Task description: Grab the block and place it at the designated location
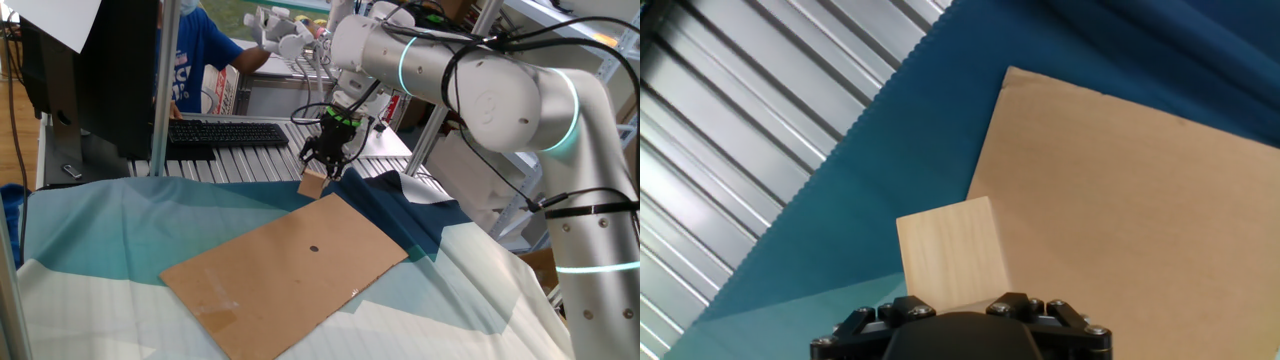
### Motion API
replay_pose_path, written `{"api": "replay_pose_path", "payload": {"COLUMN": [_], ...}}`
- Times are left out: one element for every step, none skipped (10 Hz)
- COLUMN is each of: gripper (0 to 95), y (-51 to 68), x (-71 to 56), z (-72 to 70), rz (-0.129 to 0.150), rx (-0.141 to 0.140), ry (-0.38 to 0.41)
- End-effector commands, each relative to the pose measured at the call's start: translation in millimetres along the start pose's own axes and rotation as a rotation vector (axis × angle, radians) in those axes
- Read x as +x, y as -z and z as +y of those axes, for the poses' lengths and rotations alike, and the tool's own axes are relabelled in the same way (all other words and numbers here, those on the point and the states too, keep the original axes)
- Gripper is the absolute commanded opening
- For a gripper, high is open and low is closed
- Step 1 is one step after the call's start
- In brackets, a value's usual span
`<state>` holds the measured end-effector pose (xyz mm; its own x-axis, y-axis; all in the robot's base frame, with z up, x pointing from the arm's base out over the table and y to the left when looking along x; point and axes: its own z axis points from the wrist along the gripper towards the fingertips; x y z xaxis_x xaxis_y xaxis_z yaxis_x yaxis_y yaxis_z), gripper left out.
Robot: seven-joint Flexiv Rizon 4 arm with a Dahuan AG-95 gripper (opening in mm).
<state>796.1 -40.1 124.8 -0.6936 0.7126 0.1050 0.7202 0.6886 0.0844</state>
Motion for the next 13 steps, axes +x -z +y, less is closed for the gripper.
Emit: {"api": "replay_pose_path", "payload": {"gripper": [0.0, 0.0, 0.0, 0.0, 0.0, 0.0, 0.0, 0.0, 0.0, 0.0, 0.0, 0.0, 0.0], "y": [-0.6, -0.3, 0.6, 1.4, 1.5, 1.5, 1.6, 1.6, 1.9, 2.6, 2.7, 2.7, 3.0], "x": [-0.3, 2.3, 3.3, 7.0, 8.5, 9.0, 10.1, 13.2, 17.7, 23.4, 28.6, 32.6, 36.3], "z": [3.9, 6.7, 7.7, 6.8, 6.1, 5.7, 5.2, 3.6, 1.3, -1.7, -4.8, -7.1, -9.1], "rz": [0.001, -0.004, -0.005, -0.006, -0.005, -0.012, -0.013, -0.017, -0.017, -0.017, -0.017, -0.017, -0.018], "rx": [-0.001, 0.001, 0.0, 0.001, -0.001, 0.002, -0.001, -0.004, -0.006, -0.007, -0.006, -0.008, -0.006], "ry": [0.005, 0.005, 0.004, 0.006, 0.012, 0.031, 0.044, 0.055, 0.059, 0.062, 0.065, 0.066, 0.068]}}
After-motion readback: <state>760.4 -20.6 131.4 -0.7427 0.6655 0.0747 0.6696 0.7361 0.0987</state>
